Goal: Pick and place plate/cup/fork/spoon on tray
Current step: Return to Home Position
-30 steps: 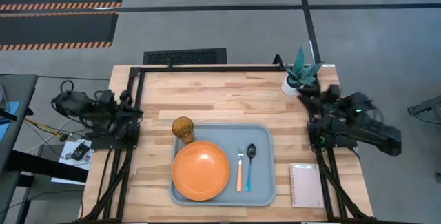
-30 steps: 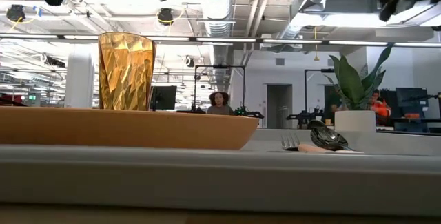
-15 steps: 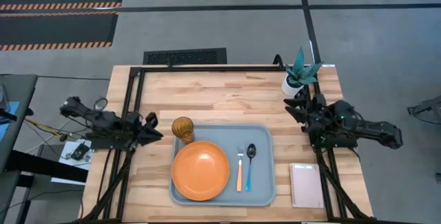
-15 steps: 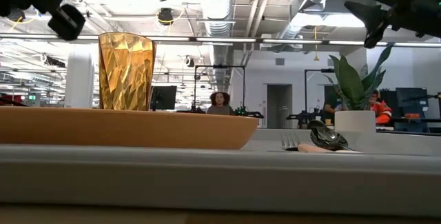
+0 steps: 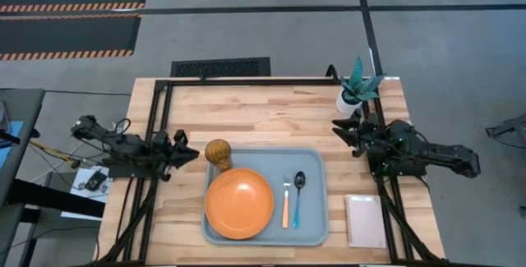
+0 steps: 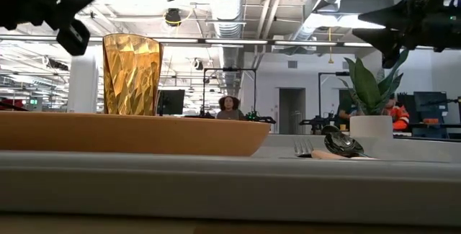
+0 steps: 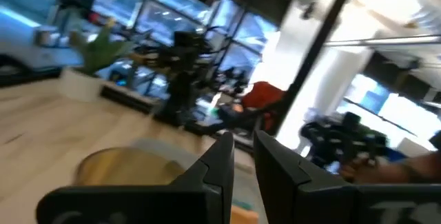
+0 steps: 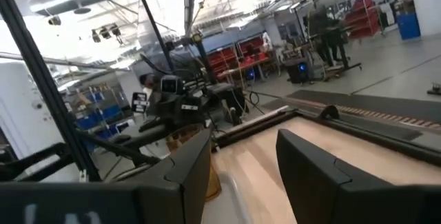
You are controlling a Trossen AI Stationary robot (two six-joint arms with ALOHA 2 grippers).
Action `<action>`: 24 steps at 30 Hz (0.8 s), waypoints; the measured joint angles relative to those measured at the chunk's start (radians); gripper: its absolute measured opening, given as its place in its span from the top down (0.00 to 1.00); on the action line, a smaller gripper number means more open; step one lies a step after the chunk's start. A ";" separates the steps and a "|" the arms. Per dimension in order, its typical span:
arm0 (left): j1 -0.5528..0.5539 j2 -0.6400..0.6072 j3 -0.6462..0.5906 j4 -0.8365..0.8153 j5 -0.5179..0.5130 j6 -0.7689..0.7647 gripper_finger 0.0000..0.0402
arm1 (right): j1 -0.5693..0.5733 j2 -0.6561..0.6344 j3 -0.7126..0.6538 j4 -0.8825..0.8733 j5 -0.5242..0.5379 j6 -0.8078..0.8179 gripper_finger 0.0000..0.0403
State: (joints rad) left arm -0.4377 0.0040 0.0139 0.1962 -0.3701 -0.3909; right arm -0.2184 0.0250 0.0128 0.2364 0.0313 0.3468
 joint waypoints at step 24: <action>0.000 0.000 0.001 -0.127 -0.132 -0.016 0.89 | 0.001 0.001 0.003 -0.235 -0.006 0.022 0.53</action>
State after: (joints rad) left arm -0.4374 0.0044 0.0147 0.0696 -0.5022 -0.4070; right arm -0.2176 0.0257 0.0160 0.0013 0.0254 0.3685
